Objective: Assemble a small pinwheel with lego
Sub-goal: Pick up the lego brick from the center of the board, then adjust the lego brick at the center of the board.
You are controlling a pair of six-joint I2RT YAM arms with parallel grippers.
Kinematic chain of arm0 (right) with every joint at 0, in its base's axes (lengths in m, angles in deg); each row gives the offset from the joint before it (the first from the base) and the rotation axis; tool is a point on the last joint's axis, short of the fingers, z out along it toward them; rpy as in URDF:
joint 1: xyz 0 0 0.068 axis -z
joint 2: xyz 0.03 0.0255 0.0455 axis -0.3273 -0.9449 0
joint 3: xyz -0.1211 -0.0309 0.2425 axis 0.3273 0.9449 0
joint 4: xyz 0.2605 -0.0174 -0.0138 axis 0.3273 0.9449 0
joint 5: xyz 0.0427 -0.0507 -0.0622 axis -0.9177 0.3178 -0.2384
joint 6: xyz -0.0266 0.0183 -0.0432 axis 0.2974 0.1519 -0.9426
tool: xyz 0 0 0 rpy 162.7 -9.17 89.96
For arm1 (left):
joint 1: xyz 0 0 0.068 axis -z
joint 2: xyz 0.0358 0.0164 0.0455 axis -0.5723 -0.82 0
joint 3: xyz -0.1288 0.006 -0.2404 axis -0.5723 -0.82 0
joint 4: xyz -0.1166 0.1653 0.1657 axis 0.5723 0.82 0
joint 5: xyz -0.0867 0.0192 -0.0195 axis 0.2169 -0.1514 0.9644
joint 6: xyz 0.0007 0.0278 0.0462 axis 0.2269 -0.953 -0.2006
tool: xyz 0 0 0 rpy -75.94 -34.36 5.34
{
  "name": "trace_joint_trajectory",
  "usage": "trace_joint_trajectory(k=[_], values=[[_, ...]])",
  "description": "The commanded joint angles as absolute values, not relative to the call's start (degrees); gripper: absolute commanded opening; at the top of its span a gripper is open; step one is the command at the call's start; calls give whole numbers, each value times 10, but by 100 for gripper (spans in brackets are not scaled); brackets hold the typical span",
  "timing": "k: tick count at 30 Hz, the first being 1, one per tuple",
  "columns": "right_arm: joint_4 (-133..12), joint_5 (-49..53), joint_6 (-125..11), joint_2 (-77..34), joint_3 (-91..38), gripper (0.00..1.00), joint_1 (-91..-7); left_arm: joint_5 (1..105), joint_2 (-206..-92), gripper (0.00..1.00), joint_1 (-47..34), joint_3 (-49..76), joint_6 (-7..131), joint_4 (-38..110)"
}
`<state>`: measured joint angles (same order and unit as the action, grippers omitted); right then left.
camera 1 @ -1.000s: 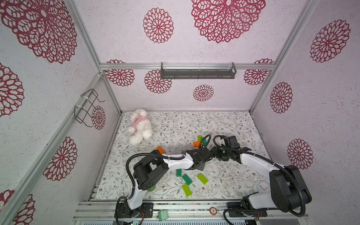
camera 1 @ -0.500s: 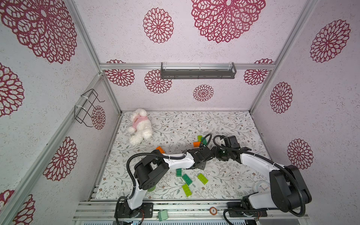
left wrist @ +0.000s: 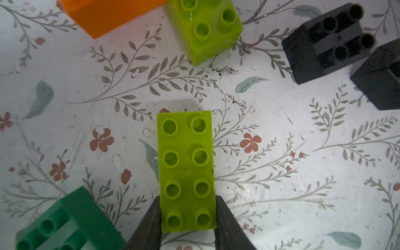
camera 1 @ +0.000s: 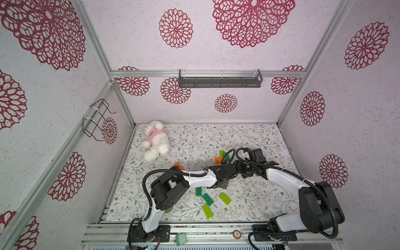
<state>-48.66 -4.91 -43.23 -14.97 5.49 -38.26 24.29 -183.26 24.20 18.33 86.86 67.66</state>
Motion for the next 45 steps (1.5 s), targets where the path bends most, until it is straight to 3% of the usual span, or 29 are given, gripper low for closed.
trace_joint_trajectory(k=[1,8,13,27,38,45], values=[[-485,-58,-449,-156,36,71,-380,229,-1835,37,238,187,885,674],[-512,-60,-458,-197,15,77,-380,224,-1812,30,234,166,906,662],[-540,-76,-451,-238,-8,79,-381,252,-1732,26,208,80,933,591],[-571,-98,-441,-330,-64,78,-406,299,-1605,25,139,-34,919,570],[-534,-45,-441,-258,-17,77,-413,312,-1581,26,104,-53,893,569],[-526,-57,-466,-303,-67,81,-415,331,-1559,27,94,-69,887,548]])
